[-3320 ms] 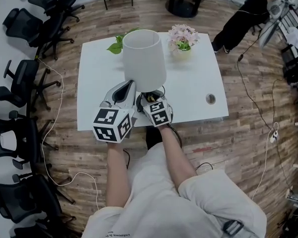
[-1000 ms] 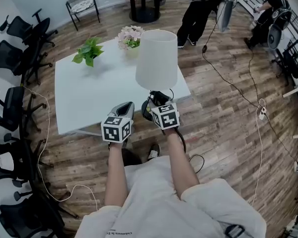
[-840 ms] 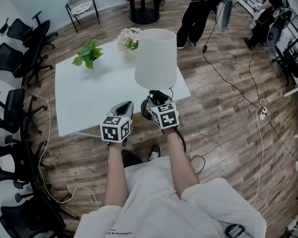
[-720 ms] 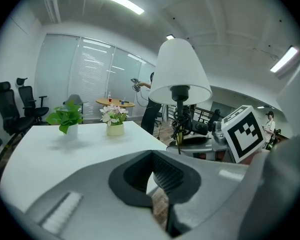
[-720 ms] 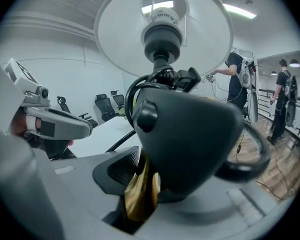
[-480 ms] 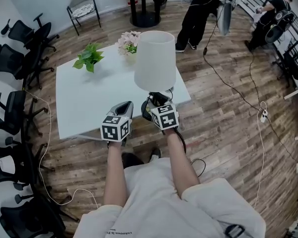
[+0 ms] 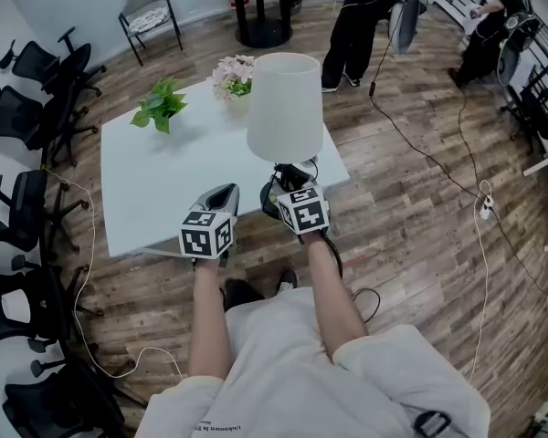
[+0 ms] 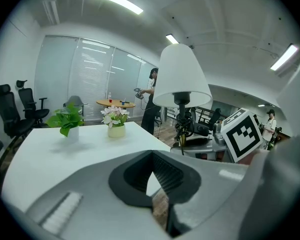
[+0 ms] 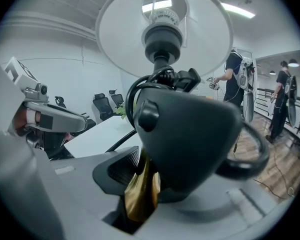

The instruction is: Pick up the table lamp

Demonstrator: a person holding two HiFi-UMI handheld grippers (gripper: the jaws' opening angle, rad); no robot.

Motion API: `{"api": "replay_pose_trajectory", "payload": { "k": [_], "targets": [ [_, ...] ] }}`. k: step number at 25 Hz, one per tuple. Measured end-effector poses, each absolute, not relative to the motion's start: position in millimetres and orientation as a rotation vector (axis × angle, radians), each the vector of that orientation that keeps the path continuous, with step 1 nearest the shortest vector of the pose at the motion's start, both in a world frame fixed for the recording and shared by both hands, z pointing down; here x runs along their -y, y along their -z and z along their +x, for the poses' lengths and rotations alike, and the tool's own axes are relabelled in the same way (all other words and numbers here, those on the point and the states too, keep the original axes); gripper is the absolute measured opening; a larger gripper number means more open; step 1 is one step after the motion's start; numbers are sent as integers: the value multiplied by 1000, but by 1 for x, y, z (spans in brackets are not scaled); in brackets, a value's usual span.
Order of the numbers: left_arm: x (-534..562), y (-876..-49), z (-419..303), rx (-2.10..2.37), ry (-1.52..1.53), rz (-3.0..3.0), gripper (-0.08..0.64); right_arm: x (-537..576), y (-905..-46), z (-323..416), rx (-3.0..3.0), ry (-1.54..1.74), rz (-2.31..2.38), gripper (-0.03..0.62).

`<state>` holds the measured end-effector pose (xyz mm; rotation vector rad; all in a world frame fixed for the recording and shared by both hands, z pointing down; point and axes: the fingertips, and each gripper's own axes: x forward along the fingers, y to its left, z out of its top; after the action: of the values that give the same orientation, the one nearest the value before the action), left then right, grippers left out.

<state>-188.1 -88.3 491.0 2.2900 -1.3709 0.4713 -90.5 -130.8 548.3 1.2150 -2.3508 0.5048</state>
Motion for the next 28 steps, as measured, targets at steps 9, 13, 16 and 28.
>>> {"api": "replay_pose_trajectory", "payload": {
  "k": [9,13,16,28],
  "targets": [
    [86,-493,-190,1377,-464,2280,2,131,-550,-93,2356,-505,1210,135],
    [85,-496,-190,1377,-463,2274,2,132,-550,-93,2358,-499,1211,135],
    [85,-495,-190,1377,-457,2277,2,132,-548,-92,2360,-491,1213,135],
    [87,-495,-182,1359,-457,2287,2,135,-546,-90,2364,-506,1218,133]
  ]
}}
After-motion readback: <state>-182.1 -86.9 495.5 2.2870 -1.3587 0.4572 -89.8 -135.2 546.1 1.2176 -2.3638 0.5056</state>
